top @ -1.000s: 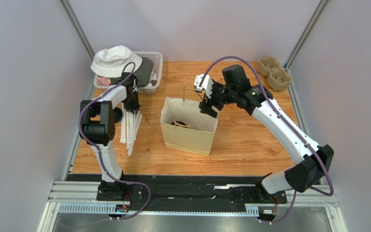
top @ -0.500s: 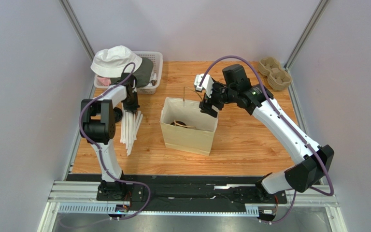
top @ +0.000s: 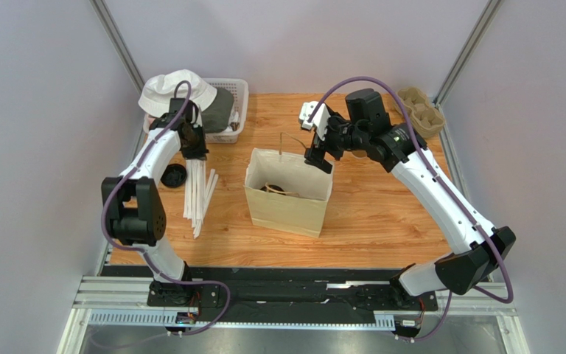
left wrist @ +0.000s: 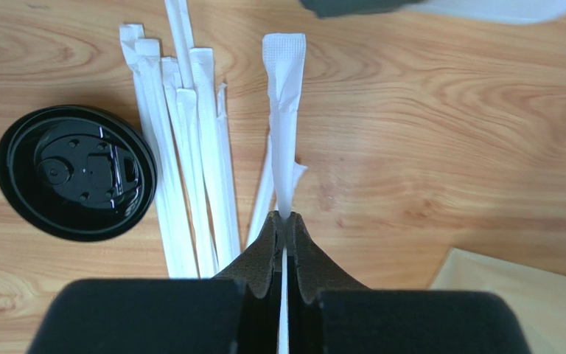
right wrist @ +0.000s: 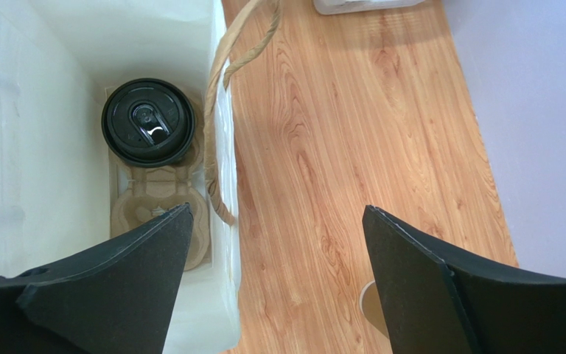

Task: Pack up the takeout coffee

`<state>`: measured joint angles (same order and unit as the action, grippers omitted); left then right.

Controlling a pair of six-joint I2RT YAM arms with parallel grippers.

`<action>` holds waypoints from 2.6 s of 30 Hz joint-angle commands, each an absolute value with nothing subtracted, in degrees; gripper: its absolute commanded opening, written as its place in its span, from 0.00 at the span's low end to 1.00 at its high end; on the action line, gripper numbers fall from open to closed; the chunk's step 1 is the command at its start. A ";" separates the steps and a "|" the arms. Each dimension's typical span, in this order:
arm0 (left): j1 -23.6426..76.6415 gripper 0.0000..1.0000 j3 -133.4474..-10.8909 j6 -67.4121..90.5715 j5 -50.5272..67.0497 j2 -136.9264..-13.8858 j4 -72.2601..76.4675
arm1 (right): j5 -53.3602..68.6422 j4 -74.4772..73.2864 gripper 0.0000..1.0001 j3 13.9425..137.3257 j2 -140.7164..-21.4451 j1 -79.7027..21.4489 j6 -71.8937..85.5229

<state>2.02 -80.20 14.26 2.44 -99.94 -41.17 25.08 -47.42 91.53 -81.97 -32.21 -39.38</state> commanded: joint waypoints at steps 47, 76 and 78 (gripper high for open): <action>16.61 0.00 -78.57 24.44 45.09 -49.66 -1.32 | 33.93 -10.98 0.39 124.10 -93.34 -50.54 9.76; 12.66 0.95 -74.36 16.52 20.13 -46.14 -27.86 | 26.46 -31.55 0.00 108.31 -77.88 -48.60 -9.56; 12.57 0.95 -74.01 16.87 20.74 -46.23 -28.04 | 25.93 -31.55 0.00 105.66 -76.73 -48.60 -11.07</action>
